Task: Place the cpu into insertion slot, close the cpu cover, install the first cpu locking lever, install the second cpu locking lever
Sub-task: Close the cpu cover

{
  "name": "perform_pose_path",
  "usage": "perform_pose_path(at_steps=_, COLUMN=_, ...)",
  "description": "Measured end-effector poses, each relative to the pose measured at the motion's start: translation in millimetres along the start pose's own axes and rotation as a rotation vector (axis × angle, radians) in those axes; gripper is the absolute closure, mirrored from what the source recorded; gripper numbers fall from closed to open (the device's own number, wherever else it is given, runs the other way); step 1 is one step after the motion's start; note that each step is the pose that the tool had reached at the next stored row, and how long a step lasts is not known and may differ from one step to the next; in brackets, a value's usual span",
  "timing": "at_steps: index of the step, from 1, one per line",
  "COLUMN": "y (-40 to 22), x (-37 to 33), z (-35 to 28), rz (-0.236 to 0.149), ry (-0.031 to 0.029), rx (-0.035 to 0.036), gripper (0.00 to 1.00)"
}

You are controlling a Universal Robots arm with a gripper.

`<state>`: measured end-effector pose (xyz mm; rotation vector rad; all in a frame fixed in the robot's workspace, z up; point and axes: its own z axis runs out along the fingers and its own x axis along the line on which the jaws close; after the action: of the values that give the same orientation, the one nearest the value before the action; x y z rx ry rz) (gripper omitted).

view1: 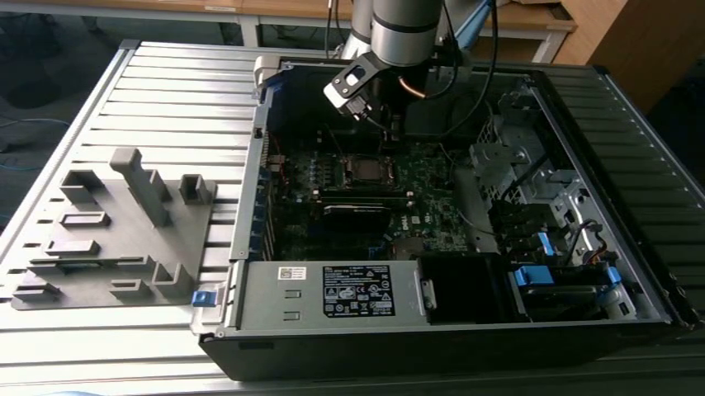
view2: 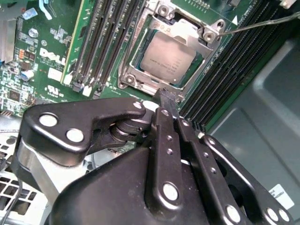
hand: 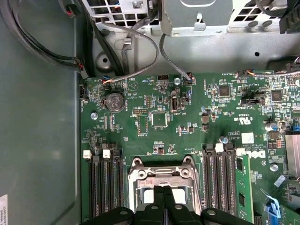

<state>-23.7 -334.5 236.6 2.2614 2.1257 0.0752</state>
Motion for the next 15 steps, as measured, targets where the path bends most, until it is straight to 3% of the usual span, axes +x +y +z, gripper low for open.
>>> perform_pose_path(at_steps=2, y=-0.8, x=-0.1, z=0.0, rz=0.0, ry=0.0001, rx=0.0, gripper=0.89)
perform_pose_path(at_steps=3, y=-9.6, x=-0.6, z=0.0, rz=0.0, ry=0.0001, rx=-0.001, gripper=0.89)
perform_pose_path(at_steps=6, y=-17.7, x=-1.1, z=-0.1, rz=0.0, ry=0.0001, rx=-0.0022, gripper=0.89)
perform_pose_path(at_steps=12, y=-23.2, x=-1.5, z=0.0, rz=0.0, ry=0.0002, rx=-0.0026, gripper=0.89)
perform_pose_path(at_steps=15, y=-29.8, x=-1.9, z=0.1, rz=0.0, ry=0.0001, rx=-0.003, gripper=0.89)
